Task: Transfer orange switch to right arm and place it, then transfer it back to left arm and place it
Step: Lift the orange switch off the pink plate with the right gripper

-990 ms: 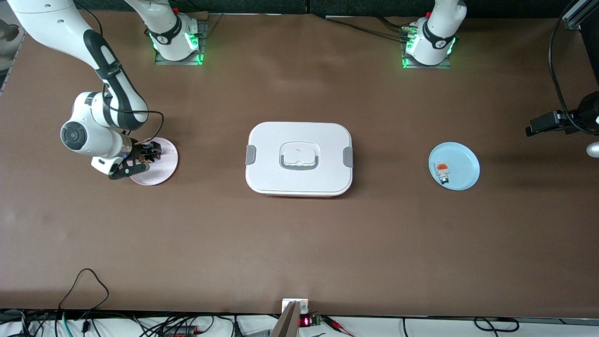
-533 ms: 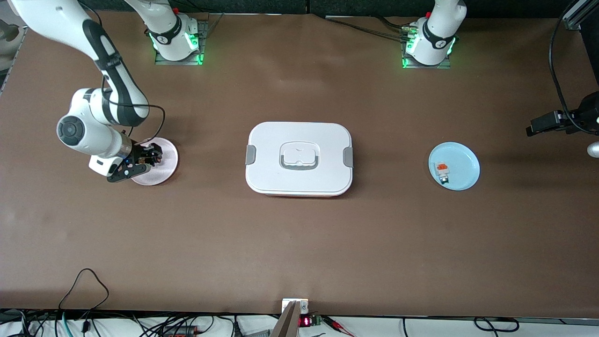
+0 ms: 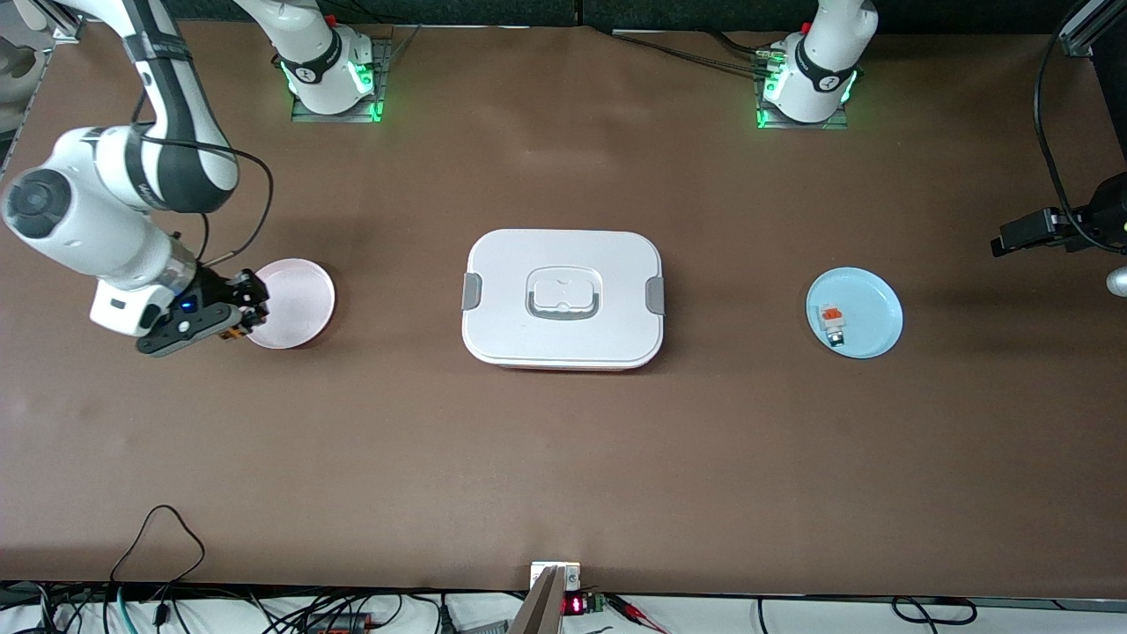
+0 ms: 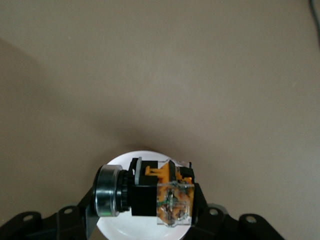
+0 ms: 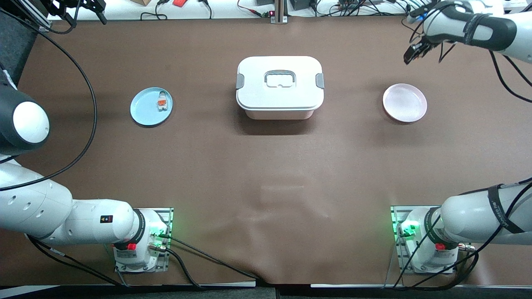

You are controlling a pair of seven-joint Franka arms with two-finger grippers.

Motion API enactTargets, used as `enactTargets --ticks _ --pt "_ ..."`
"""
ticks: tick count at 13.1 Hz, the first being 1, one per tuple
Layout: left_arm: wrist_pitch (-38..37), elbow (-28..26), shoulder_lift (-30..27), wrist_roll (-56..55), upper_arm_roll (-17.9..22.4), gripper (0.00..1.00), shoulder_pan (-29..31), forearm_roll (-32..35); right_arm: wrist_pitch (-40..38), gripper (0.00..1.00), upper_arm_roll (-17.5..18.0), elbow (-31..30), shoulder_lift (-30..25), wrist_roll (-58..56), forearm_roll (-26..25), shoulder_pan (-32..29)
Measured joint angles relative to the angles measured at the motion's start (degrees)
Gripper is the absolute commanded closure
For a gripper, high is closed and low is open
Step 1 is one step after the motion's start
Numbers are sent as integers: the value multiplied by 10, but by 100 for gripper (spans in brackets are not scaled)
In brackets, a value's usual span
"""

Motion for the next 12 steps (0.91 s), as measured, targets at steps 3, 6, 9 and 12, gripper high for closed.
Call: enactTargets --ticks 3,6,9,12 --pt "0 0 0 0 0 0 0 0 -1 76 19 31 -1 -102 81 0" --pt "0 0 4 0 0 0 0 0 -1 77 39 46 -1 -206 179 1" --pt "-3 -1 9 0 0 0 0 0 -3 77 50 51 -10 -339 284 0" --pt "-4 -1 11 0 0 0 0 0 -32 77 52 51 -18 -526 465 0"
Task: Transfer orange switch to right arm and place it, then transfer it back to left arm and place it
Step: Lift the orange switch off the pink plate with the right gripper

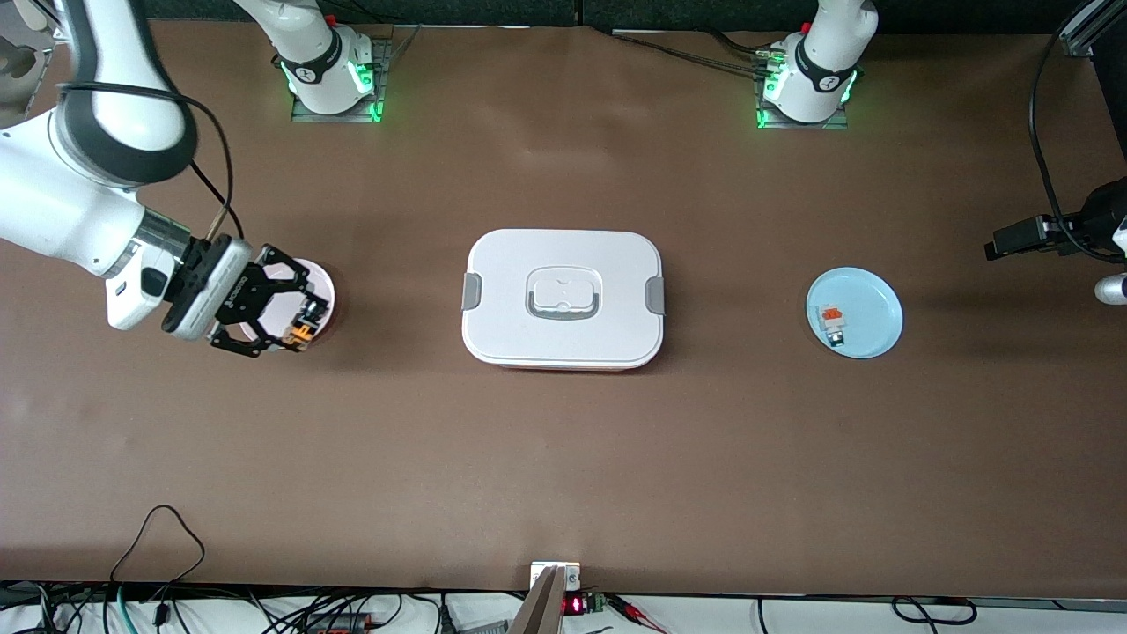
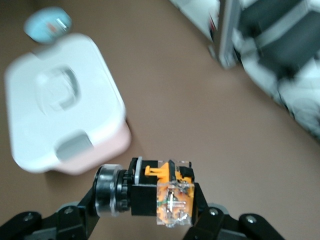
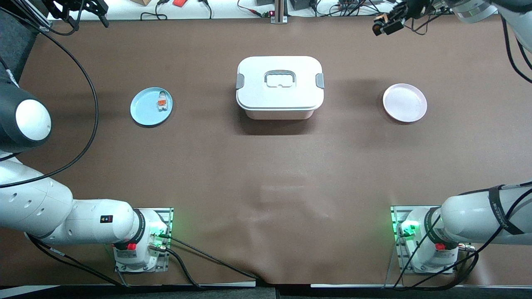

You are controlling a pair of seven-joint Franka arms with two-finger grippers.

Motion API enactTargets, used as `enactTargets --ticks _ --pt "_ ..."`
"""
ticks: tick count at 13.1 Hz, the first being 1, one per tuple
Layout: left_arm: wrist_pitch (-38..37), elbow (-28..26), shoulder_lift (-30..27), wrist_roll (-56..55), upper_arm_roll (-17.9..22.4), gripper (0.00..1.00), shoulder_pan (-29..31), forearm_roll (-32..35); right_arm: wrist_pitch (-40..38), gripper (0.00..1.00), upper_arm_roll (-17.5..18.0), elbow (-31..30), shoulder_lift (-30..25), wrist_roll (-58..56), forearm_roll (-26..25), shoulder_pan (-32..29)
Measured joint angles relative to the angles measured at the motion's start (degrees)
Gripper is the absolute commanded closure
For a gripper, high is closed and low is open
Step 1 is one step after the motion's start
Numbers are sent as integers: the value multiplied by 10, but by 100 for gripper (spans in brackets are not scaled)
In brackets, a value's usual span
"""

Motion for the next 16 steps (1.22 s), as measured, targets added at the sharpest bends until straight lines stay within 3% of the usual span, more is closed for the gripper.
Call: enactTargets --ticks 2,7,12,16 --pt "-4 0 0 1 0 0 0 -12 -6 77 11 0 3 -98 98 0" --pt "-50 -1 3 1 1 0 15 -154 -9 79 68 1 11 -247 240 1" --pt "-133 -8 50 1 2 0 74 -364 -32 79 125 47 45 -283 293 5" --pt "-135 -31 62 -37 -16 0 65 -542 -23 79 137 88 91 -296 343 64"
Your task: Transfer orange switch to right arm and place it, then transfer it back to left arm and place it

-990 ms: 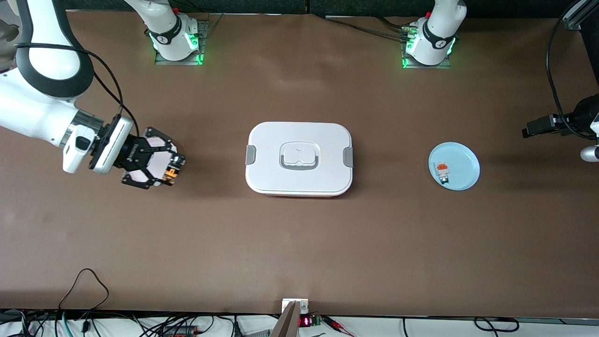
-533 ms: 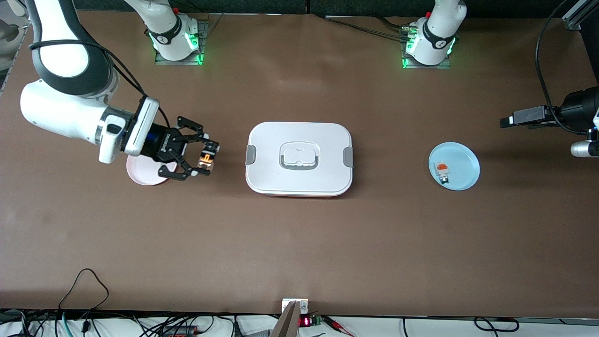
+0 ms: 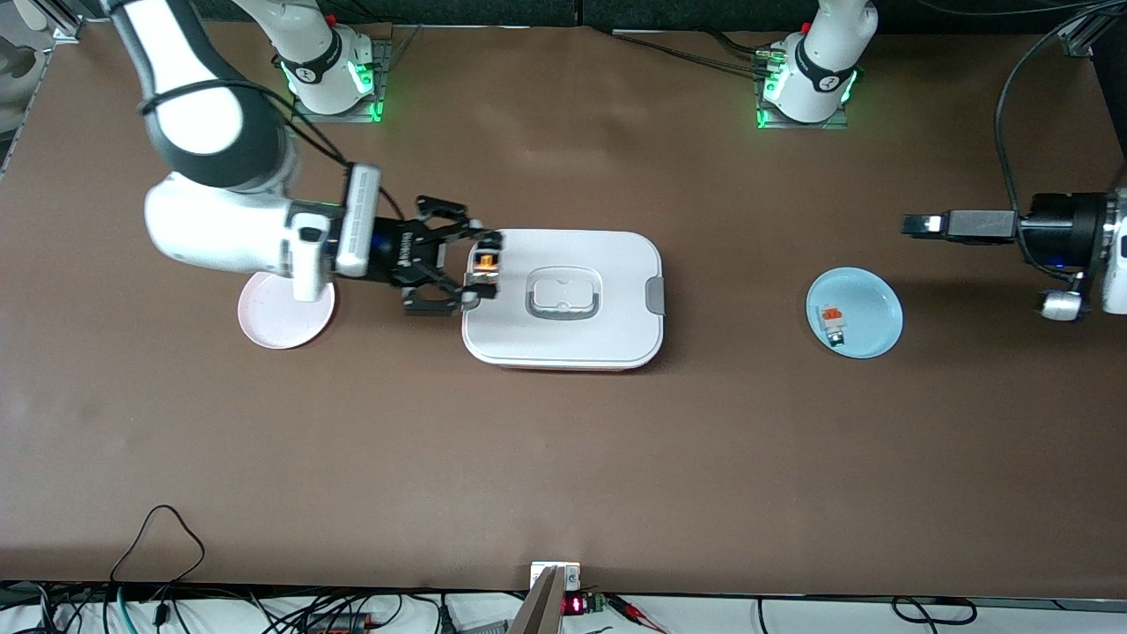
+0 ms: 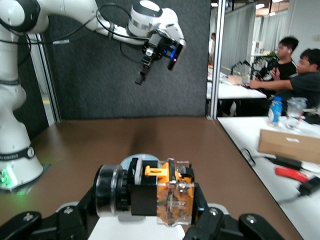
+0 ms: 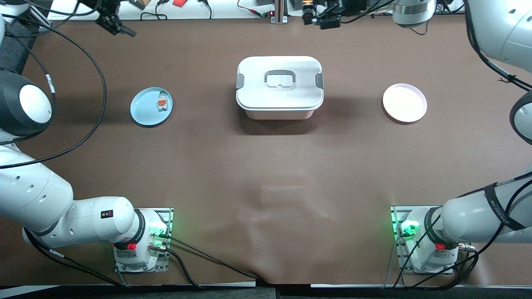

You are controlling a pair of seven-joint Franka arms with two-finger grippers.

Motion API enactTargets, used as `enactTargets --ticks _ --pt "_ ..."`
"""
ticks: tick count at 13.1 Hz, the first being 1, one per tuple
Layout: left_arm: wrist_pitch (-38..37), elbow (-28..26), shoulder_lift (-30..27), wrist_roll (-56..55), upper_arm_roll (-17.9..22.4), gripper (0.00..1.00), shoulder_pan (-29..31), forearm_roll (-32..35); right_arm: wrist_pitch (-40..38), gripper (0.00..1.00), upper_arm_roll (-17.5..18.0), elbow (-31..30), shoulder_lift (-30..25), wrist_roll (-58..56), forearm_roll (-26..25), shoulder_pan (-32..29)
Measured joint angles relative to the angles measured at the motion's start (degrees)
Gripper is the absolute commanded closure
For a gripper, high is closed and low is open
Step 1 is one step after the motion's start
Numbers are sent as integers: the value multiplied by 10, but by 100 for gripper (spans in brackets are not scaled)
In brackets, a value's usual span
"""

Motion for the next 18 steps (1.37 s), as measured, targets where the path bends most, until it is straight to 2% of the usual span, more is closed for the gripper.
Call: enactTargets --ticks 2,6,10,13,18 --pt "44 -3 0 -29 -41 0 -8 -44 23 79 1 19 15 -1 18 24" --pt "200 -17 0 -66 -154 0 -16 -72 76 79 2 46 42 -2 55 69" --pt "331 -42 0 -66 -223 0 -19 -123 103 79 2 89 79 -2 72 113" --pt "395 -52 7 -65 -246 0 -30 -125 111 79 2 105 92 -1 92 123" --pt "461 -52 31 -57 -251 0 -77 -133 111 79 2 119 92 -1 111 130"
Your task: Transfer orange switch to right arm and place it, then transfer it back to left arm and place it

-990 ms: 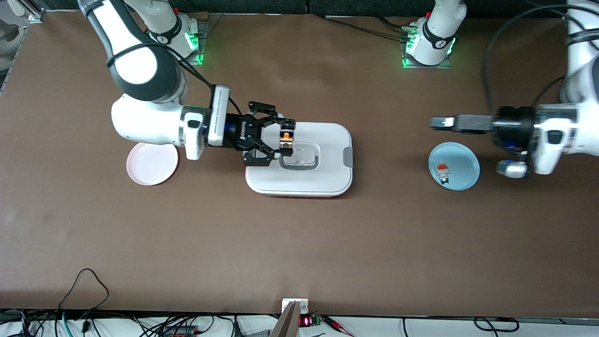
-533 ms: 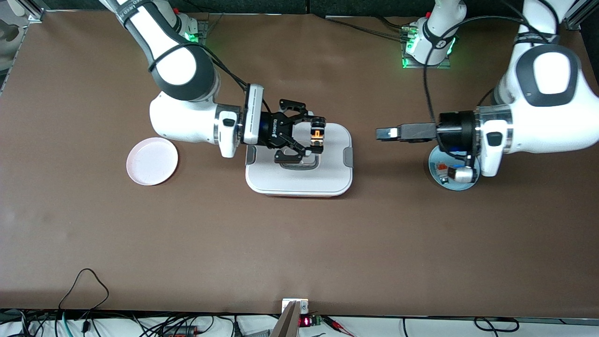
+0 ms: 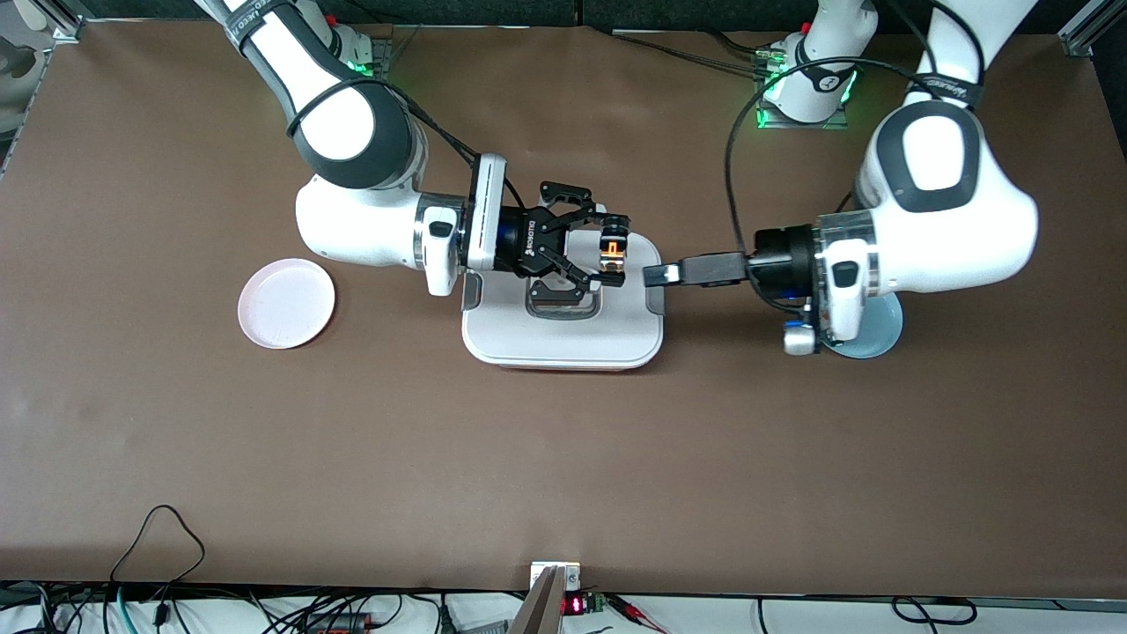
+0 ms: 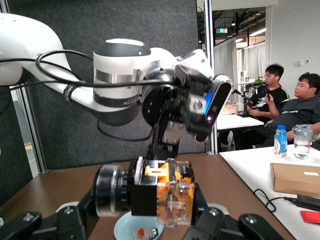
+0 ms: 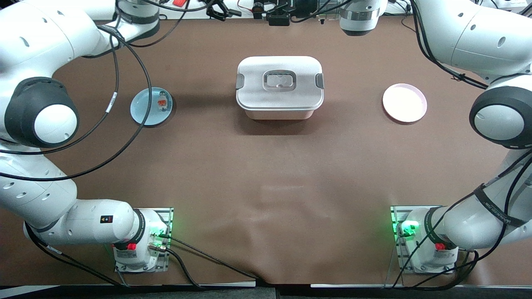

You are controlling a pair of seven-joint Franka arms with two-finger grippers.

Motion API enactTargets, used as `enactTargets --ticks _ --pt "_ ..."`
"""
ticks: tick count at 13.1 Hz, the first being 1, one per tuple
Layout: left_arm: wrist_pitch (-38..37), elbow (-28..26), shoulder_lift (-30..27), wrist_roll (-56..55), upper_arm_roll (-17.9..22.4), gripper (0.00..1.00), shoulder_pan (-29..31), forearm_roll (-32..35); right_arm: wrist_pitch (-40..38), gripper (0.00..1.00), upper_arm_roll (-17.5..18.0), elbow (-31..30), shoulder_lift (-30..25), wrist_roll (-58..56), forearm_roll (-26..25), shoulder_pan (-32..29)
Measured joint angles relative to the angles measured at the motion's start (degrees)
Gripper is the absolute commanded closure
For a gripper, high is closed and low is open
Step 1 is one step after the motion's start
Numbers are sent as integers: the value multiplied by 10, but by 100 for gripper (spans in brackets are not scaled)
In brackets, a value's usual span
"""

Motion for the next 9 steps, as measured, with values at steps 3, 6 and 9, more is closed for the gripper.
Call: enactTargets --ticks 3,6,9 --pt "10 0 1 0 -1 1 -17 -22 0 79 0 1 0 0 0 0" --pt "10 0 0 -1 -2 3 -18 -34 0 79 0 1 0 0 0 0" --pt "9 1 -1 -2 -4 10 -19 -34 0 79 0 1 0 0 0 1"
